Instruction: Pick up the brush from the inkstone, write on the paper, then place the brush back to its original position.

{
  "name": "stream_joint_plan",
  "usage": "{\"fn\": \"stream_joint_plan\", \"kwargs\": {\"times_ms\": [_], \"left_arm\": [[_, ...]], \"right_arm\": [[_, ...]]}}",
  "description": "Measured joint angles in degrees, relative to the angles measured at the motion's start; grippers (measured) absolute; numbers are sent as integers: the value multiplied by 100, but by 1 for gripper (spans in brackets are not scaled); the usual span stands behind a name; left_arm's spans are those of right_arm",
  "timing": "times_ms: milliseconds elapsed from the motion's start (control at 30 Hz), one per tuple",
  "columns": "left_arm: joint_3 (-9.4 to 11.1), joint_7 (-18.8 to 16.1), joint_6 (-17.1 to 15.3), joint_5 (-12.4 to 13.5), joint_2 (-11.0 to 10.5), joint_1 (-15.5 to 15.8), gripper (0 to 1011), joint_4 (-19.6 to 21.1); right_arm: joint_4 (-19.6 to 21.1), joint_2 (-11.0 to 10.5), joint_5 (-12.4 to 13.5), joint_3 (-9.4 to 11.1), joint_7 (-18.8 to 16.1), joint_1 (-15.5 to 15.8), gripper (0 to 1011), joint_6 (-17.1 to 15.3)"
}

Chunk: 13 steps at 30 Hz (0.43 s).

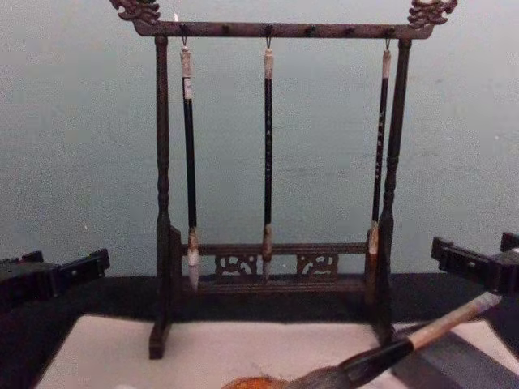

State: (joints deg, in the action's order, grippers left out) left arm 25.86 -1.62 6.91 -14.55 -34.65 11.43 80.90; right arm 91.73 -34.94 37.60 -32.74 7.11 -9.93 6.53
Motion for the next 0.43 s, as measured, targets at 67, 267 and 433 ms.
{"fn": "stream_joint_plan", "kwargs": {"times_ms": [67, 267, 433], "left_arm": [[0, 0, 0, 0, 0, 0, 1002, 0], [0, 0, 0, 0, 0, 0, 1002, 0], [0, 0, 0, 0, 0, 0, 1002, 0]], "right_arm": [[0, 0, 0, 0, 0, 0, 1008, 0], [0, 0, 0, 0, 0, 0, 1008, 0], [0, 0, 0, 0, 0, 0, 1006, 0]]}}
